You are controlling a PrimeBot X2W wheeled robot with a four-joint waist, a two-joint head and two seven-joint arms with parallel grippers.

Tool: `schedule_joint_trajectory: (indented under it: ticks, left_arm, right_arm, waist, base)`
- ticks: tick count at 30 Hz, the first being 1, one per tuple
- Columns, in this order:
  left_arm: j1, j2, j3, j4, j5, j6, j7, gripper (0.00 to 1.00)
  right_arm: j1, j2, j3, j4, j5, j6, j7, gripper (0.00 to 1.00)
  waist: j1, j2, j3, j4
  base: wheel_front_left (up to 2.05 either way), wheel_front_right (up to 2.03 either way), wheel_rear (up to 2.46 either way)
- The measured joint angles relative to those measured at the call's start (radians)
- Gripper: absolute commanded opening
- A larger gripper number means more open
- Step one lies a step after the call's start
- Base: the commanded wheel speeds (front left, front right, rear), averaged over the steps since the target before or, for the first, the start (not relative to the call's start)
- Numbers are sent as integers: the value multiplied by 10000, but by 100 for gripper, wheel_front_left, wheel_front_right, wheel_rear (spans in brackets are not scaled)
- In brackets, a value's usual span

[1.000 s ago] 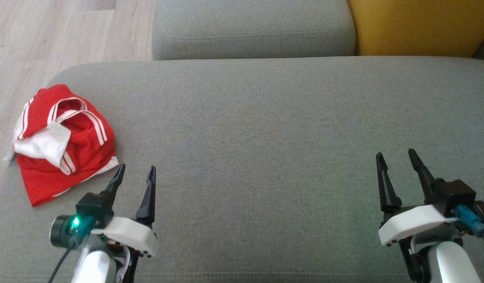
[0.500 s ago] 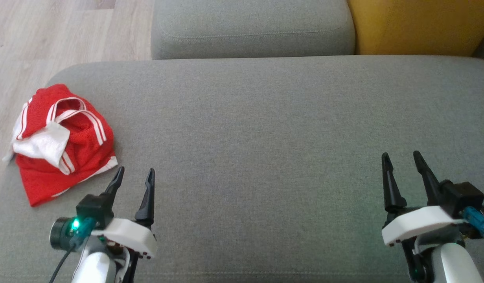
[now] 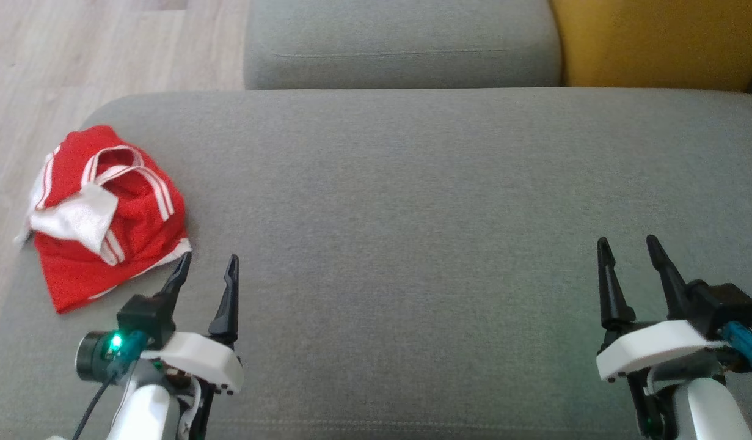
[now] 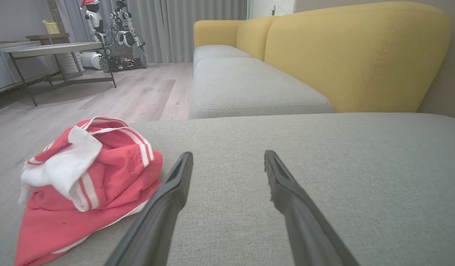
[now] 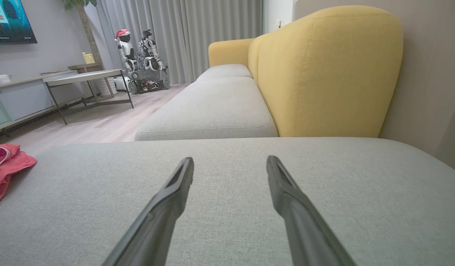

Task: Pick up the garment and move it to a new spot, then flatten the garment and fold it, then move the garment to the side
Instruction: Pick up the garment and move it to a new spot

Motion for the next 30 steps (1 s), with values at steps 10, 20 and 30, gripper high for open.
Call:
schedule_joint_trajectory:
  ticks: [10,20,30]
  left_arm:
    - [-356,33,257,36,-107,111,-2,100]
    - [-390,153,602,31,-282,194,-2,100]
    - [-388,232,721,6,-355,213,-2,100]
  right_arm:
    - [18,4,67,-435,50,0,63,100]
    - [-5,8,384,-717,326,0,148,100]
    - [-35,10,439,-677,341,0,150,100]
  waist:
    - [0,0,97,1396]
    - [0,0,222,3352]
    - [0,0,335,4532]
  base:
    - [0,0,0]
    - [0,0,0]
    - [0,0,0]
